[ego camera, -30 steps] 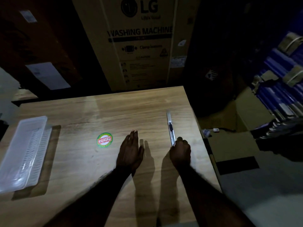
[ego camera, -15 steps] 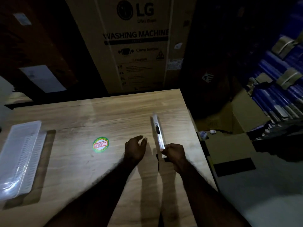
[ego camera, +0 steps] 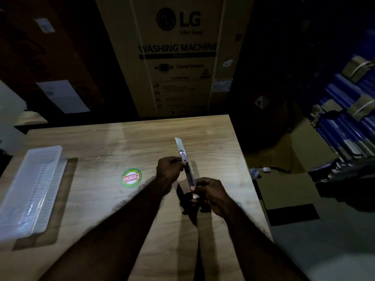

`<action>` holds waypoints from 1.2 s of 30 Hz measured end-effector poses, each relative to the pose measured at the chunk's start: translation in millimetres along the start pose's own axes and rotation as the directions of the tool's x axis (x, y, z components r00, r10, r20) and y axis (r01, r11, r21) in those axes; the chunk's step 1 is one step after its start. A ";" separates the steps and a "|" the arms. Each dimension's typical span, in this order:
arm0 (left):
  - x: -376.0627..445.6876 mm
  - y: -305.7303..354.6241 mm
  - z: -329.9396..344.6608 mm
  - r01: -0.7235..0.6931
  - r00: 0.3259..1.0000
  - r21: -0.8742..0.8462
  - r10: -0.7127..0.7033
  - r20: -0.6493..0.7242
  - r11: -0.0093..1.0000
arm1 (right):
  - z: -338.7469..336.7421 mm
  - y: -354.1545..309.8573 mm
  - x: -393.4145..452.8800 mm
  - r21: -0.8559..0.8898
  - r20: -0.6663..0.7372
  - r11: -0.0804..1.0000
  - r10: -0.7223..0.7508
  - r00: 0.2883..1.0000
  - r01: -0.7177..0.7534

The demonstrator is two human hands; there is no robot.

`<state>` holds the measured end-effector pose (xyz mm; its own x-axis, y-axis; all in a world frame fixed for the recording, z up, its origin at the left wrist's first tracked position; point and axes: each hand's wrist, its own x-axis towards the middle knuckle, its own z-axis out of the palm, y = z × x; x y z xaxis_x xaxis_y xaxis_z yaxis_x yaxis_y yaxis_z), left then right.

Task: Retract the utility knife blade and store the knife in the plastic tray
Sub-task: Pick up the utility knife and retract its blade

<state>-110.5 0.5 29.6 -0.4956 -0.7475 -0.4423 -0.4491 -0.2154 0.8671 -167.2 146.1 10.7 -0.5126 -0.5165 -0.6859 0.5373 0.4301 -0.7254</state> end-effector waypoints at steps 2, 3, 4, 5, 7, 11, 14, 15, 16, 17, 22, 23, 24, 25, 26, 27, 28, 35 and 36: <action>-1.4 -2.4 -2.1 0.017 0.999 0.012 -0.018 0.037 1.000 | 1.9 -0.7 -0.2 0.010 0.014 1.000 -0.004 1.000 0.004; -1.9 -4.7 -2.7 0.024 0.998 0.000 -0.024 0.058 1.000 | 3.1 -0.7 -0.1 0.019 0.016 1.000 -0.006 1.000 0.006; -3.0 -7.0 -3.0 0.026 0.996 -0.021 -0.024 0.082 0.999 | 4.8 -1.9 -1.7 0.029 0.014 1.000 -0.006 1.000 0.006; -4.2 -8.8 -3.2 0.030 0.994 -0.039 -0.026 0.103 0.999 | 6.1 -2.7 -2.4 0.041 0.010 0.999 -0.004 1.000 0.004; -7.7 -10.4 -4.2 0.040 0.992 -0.040 -0.035 0.122 0.998 | 8.4 -3.9 -4.4 0.068 0.011 0.998 -0.006 1.000 0.006; -15.1 -11.9 -6.3 0.044 0.988 -0.050 -0.036 0.149 0.998 | 11.0 -2.6 -5.3 0.081 0.013 0.996 -0.037 0.999 0.036; -18.6 -12.7 -7.3 0.042 0.987 -0.046 -0.035 0.155 0.998 | 12.5 1.1 -4.8 0.082 0.009 0.996 -0.047 0.999 0.046; -19.4 -13.0 -7.6 0.037 0.988 -0.041 -0.030 0.153 0.998 | 12.7 2.0 -4.3 0.088 0.004 0.995 -0.050 0.999 0.049; -20.5 -13.4 -7.8 0.028 0.988 -0.039 -0.022 0.151 0.999 | 13.0 2.3 -3.7 0.090 -0.003 0.995 -0.053 0.999 0.053; -21.0 -14.3 -8.0 0.022 0.989 -0.038 -0.016 0.146 0.999 | 13.3 2.3 -3.0 0.084 -0.008 0.995 -0.058 0.998 0.059; -18.7 -18.7 -6.7 -0.006 0.995 -0.010 0.007 0.103 1.000 | 14.2 -0.5 -4.0 0.023 0.008 0.995 -0.094 0.996 0.094; -17.9 -18.8 -6.7 -0.006 0.995 -0.003 0.007 0.104 1.000 | 13.8 -0.6 -4.7 0.028 0.010 0.995 -0.094 0.996 0.094; -17.0 -19.3 -6.6 -0.009 0.994 0.002 0.009 0.107 1.000 | 13.4 -0.5 -5.5 0.033 0.012 0.995 -0.093 0.996 0.093; -16.6 -19.3 -6.8 -0.011 0.994 0.007 0.011 0.110 1.000 | 13.3 -0.5 -6.4 0.036 0.012 0.995 -0.093 0.996 0.092; -16.0 -19.9 -7.0 -0.016 0.993 0.012 0.014 0.114 1.000 | 13.7 -0.8 -7.6 0.034 0.015 0.995 -0.095 0.995 0.094; -15.6 -20.6 -7.3 -0.018 0.993 0.015 0.016 0.115 1.000 | 13.9 -0.6 -8.3 0.029 0.016 0.995 -0.100 0.995 0.100; -15.4 -21.3 -7.4 -0.020 0.993 0.017 0.018 0.115 1.000 | 14.0 -0.7 -8.6 0.024 0.019 0.994 -0.107 0.994 0.106; -15.9 -21.4 -11.8 -0.056 0.992 0.012 0.054 0.114 0.998 | 18.5 -5.2 -7.5 -0.001 0.004 0.993 -0.114 0.993 0.114; -16.2 -20.0 -13.6 -0.068 0.992 0.009 0.067 0.110 0.998 | 20.5 -7.6 -8.3 -0.012 0.011 0.992 -0.124 0.992 0.124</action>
<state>-83.4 8.4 22.5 -0.6032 -0.6867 -0.4057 -0.4207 -0.1581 0.8933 -153.3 131.9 23.1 -0.5679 -0.5742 -0.5897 0.4611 0.3715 -0.8058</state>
